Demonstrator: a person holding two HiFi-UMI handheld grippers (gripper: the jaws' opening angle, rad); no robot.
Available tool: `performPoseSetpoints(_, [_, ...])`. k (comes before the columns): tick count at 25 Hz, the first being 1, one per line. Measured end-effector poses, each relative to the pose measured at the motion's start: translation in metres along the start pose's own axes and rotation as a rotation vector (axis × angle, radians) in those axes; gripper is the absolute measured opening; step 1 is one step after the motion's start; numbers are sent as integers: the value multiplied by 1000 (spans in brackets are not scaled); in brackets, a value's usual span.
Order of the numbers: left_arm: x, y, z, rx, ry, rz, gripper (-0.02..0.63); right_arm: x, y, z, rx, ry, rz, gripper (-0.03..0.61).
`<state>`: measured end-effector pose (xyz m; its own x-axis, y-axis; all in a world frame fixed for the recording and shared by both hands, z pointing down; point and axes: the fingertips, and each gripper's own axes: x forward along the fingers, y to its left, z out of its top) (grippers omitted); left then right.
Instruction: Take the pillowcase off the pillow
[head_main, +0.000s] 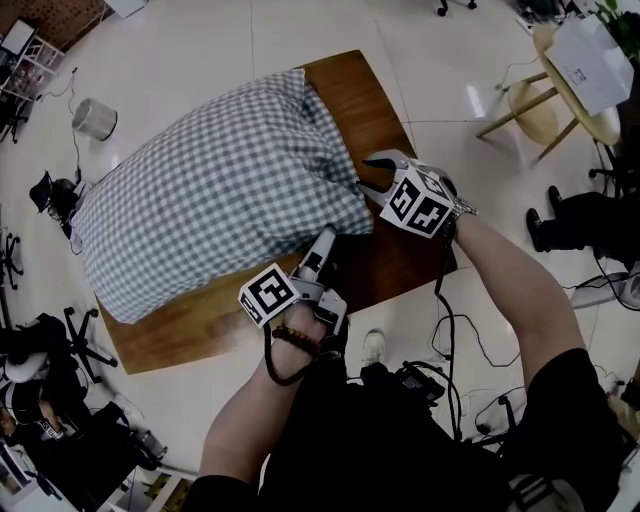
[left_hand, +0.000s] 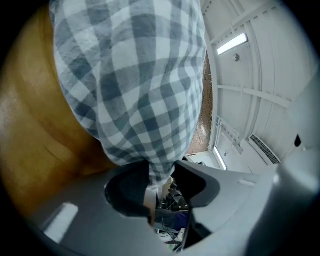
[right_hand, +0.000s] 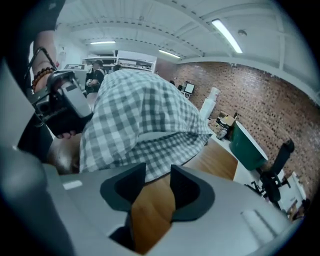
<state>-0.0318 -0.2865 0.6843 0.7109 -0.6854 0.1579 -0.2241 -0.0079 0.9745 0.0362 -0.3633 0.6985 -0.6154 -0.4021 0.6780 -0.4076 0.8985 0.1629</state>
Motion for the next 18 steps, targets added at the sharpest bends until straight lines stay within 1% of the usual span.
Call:
performPoseSetpoints(3, [-1,3,1,4,7,8,81,13,9,-1,-32,-13,49,167])
performPoseSetpoints(4, [-3,5,1,-6,10,35,57,16,10,0,-35,-21,61,170])
performPoseSetpoints(5, [-9,9,-1,-35,13,96,35,19,10,2,-38,-29,73,172])
performPoseSetpoints(6, [-17,14,-3,-77,18,179,27,21,10,5,-39,-37,84,175])
performPoseSetpoints(7, [-23,17,-6,-112,22,243,25,23,11,7,-40,-46,97,181])
performPoseSetpoints(8, [-27,17,-7,-128,27,275,23,25,12,9,-41,-53,112,189])
performPoseSetpoints(10, [-31,16,-11,-128,39,295,21,28,15,9,-49,-59,143,206])
performPoseSetpoints(11, [-31,13,-13,-109,46,282,21,30,17,6,-55,-59,160,215])
performPoseSetpoints(12, [-27,5,-13,-62,55,226,20,31,19,3,-57,-61,179,229])
performPoseSetpoints(13, [-19,-10,-11,16,63,116,20,33,21,1,-51,-66,202,241])
performPoseSetpoints(14, [-9,-28,-8,104,70,-22,20,34,24,1,-34,-77,230,255])
performPoseSetpoints(15, [-2,-45,-4,173,77,-141,20,34,27,5,-7,-95,261,272])
performPoseSetpoints(16, [0,-55,-2,209,83,-210,20,33,30,14,24,-117,293,287])
performPoseSetpoints(17, [-3,-60,-1,220,88,-232,18,31,33,24,56,-136,326,295])
performPoseSetpoints(18, [-7,-63,0,219,92,-232,18,28,36,34,85,-146,361,301])
